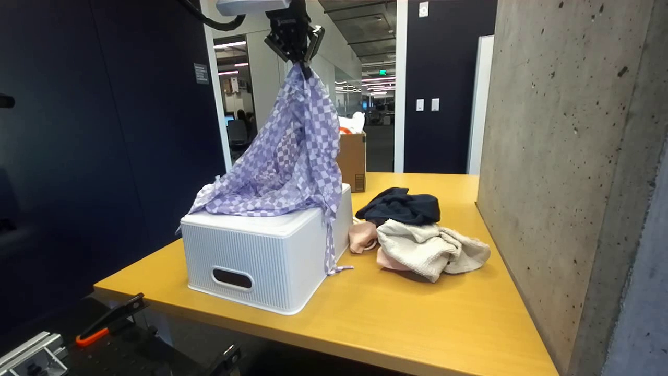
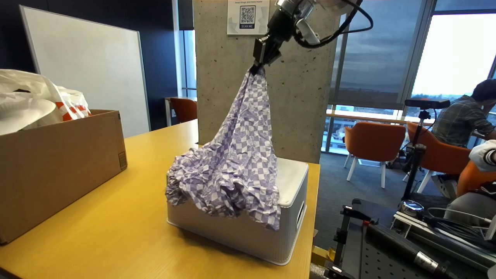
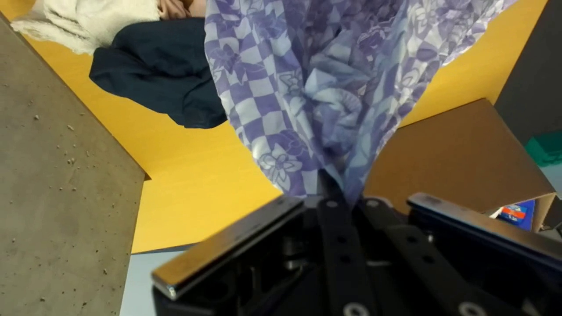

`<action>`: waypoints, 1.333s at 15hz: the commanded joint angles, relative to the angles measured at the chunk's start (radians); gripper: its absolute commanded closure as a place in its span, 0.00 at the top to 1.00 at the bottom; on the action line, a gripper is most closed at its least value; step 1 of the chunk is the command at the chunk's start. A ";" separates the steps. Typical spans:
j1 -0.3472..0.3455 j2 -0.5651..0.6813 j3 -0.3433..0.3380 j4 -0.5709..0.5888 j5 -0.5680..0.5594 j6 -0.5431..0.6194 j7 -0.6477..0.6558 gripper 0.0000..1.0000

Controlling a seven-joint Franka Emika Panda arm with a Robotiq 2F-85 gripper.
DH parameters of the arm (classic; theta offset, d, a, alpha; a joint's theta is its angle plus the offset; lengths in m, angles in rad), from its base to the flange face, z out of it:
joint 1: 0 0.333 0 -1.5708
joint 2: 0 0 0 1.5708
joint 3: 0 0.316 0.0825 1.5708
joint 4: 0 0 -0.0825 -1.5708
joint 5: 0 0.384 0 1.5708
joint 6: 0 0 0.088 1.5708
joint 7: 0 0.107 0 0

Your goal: Cover the top of the basket fully with the purple cloth

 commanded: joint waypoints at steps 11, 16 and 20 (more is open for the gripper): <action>-0.013 0.045 -0.114 0.222 -0.109 -0.206 0.176 0.01; -0.121 0.205 -0.213 0.485 -0.091 -0.227 0.166 0.01; -0.196 0.324 -0.245 0.678 -0.095 -0.244 0.177 0.01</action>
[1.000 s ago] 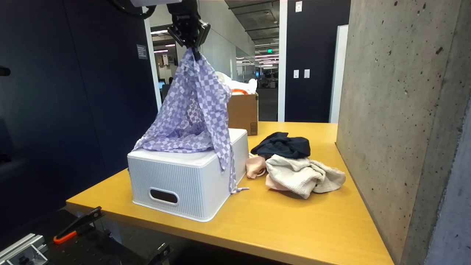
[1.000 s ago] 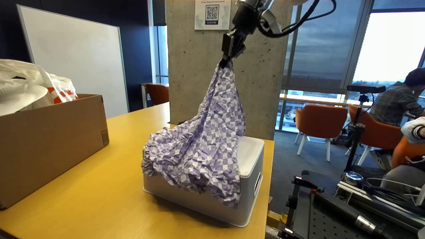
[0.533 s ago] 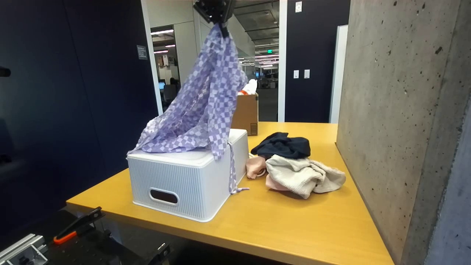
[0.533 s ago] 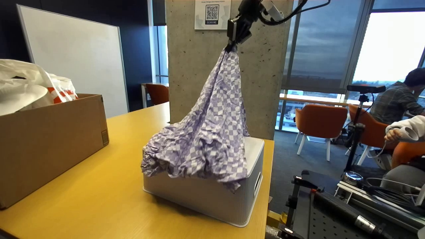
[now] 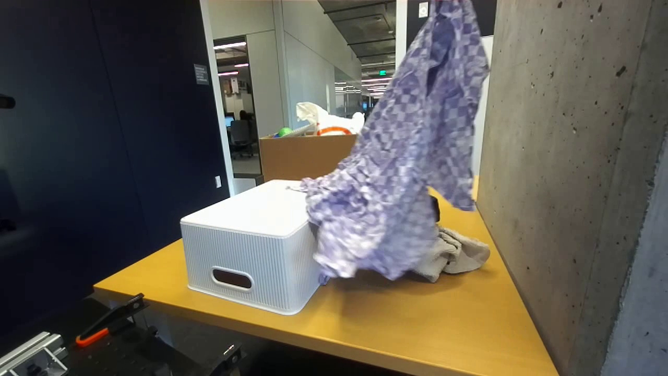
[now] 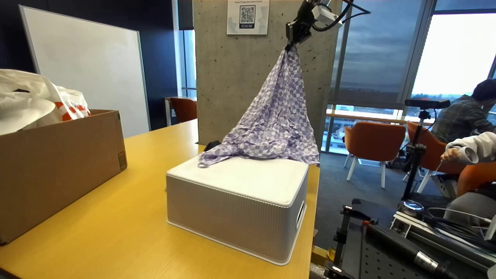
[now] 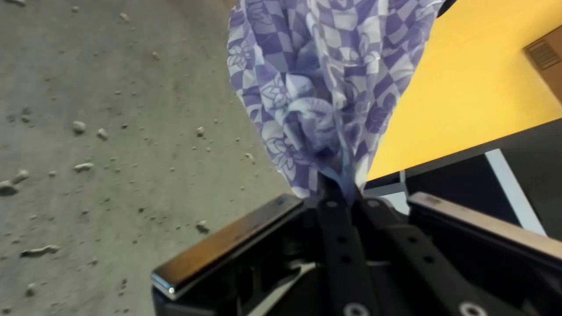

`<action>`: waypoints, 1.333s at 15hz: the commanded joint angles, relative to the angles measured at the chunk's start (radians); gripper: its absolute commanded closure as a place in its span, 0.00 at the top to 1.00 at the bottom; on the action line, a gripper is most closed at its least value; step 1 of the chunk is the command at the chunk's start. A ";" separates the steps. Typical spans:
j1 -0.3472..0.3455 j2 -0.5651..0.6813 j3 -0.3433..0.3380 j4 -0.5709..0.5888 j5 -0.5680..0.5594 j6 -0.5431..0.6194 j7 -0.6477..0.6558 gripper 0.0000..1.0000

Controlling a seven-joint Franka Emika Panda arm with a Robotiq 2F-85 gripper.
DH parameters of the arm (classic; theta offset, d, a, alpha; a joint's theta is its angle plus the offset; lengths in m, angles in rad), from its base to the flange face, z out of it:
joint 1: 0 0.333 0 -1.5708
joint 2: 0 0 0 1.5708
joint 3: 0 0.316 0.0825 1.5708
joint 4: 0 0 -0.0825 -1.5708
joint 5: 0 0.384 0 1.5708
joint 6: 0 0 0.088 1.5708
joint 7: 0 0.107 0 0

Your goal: Cover the top of the basket fully with the purple cloth

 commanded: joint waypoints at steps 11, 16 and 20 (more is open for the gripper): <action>0.197 0.048 0.037 -0.025 -0.141 -0.200 0.187 0.01; 0.270 -0.098 0.161 -0.158 -0.077 -0.460 0.258 0.01; 0.342 -0.197 0.265 -0.265 -0.024 -0.483 0.297 0.01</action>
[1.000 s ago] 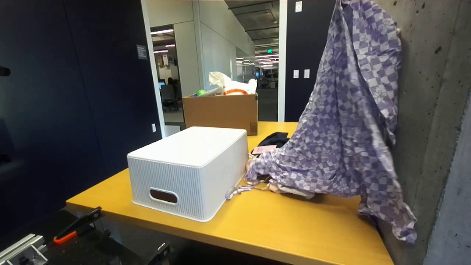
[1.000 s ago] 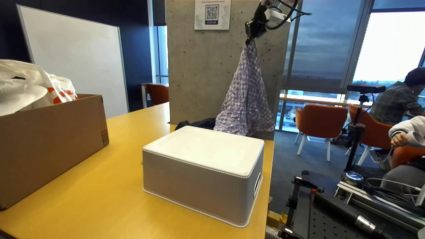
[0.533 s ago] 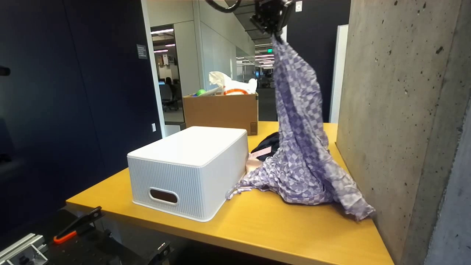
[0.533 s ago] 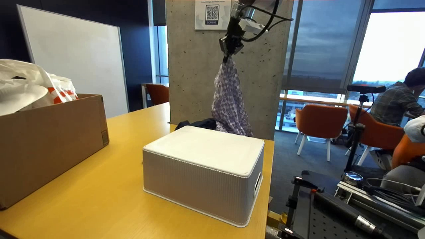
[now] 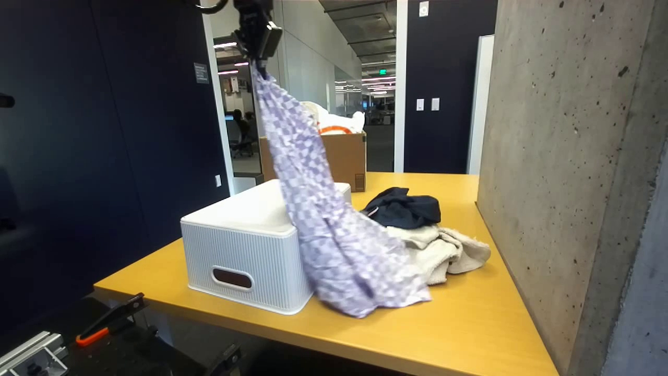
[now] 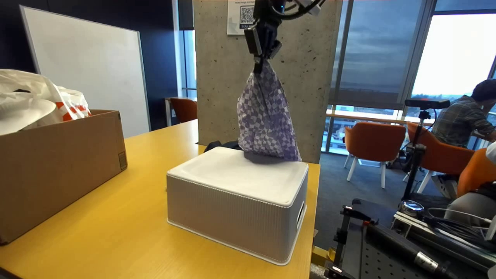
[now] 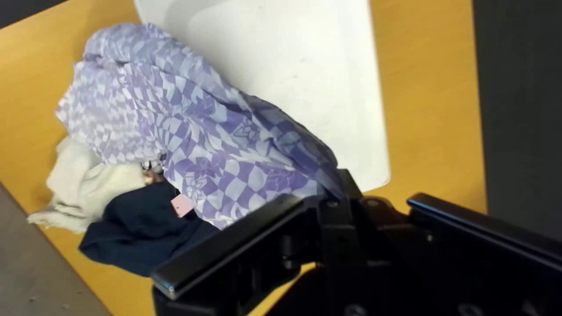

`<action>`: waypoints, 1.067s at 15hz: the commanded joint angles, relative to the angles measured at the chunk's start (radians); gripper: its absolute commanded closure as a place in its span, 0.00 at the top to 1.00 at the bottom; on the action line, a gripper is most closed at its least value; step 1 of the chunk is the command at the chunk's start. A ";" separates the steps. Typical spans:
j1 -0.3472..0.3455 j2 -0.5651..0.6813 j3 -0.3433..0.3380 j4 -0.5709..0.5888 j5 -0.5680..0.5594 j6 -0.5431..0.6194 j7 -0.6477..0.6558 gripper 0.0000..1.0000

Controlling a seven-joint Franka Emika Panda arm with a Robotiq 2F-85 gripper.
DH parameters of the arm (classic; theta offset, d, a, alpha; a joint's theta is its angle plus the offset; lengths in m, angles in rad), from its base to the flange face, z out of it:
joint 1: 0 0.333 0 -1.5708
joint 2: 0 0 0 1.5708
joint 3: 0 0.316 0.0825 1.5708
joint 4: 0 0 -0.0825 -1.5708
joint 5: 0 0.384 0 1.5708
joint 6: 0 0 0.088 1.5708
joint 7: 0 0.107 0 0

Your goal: Cover the top of the basket fully with the purple cloth

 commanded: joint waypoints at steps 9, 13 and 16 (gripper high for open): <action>0.168 -0.018 0.205 -0.206 0.098 0.134 0.109 0.01; 0.155 0.009 0.193 -0.217 0.116 0.111 0.112 0.42; 0.126 -0.046 0.169 -0.249 0.102 0.025 0.110 0.63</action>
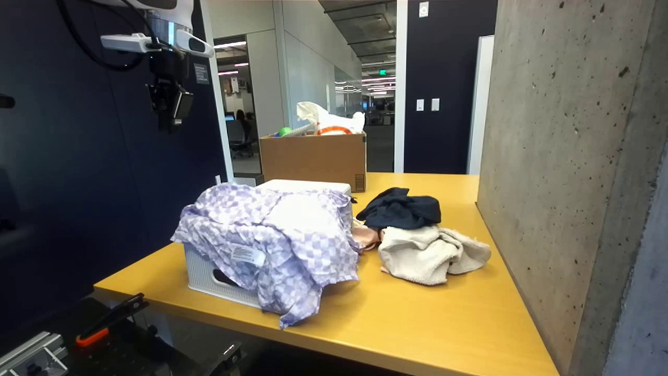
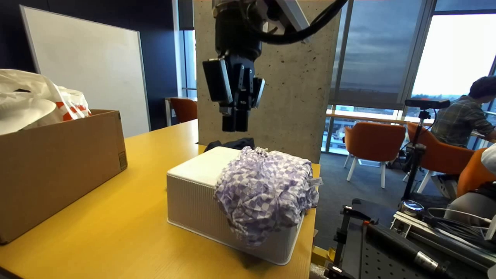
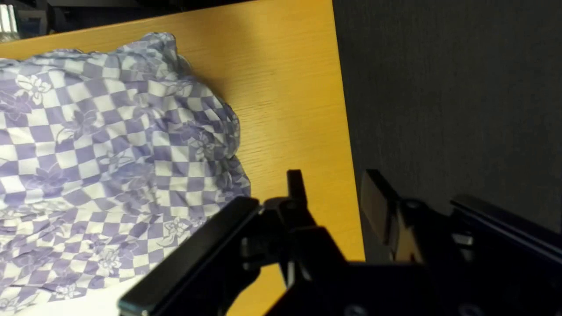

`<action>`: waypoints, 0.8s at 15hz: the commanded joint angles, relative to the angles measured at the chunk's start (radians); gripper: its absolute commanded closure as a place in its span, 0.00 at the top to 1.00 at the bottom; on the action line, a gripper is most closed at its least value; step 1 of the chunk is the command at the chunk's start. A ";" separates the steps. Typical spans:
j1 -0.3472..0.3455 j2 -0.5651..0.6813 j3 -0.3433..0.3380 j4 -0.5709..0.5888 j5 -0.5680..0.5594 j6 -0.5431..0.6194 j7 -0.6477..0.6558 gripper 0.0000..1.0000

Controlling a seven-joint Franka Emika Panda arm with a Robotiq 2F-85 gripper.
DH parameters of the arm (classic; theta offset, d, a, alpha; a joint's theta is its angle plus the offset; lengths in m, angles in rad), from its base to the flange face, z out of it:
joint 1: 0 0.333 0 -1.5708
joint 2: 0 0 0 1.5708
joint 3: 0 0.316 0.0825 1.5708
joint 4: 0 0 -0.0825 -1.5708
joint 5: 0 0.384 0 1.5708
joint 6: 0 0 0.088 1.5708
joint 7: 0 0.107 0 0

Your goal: Cover the top of the basket fully with the purple cloth

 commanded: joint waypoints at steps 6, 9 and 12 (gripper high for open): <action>-0.145 -0.141 -0.133 -0.089 -0.008 -0.235 -0.080 1.00; -0.205 -0.111 -0.191 -0.123 -0.016 -0.227 -0.165 1.00; -0.241 -0.050 -0.225 -0.136 -0.012 -0.205 -0.200 1.00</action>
